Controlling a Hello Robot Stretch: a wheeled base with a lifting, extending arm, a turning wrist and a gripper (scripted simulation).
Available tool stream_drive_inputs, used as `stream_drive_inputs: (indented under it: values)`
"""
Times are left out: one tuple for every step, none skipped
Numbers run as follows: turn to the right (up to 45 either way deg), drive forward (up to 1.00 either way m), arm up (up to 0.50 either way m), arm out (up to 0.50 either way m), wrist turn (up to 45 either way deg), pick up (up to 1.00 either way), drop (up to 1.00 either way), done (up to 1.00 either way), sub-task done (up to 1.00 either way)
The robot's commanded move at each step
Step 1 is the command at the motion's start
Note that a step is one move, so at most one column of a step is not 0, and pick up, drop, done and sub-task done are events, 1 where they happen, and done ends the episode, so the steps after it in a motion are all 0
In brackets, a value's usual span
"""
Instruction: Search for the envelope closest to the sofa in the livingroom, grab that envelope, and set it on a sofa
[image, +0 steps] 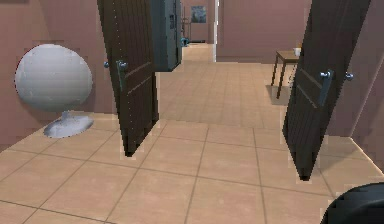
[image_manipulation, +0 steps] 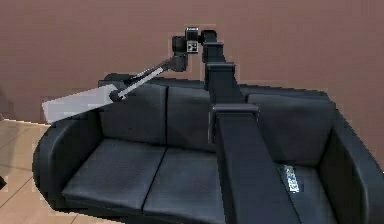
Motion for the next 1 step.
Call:
stream_drive_inputs:
  values:
    - [0.0,0.00,0.00,0.00,45.0,0.00,0.00,0.00,0.00]
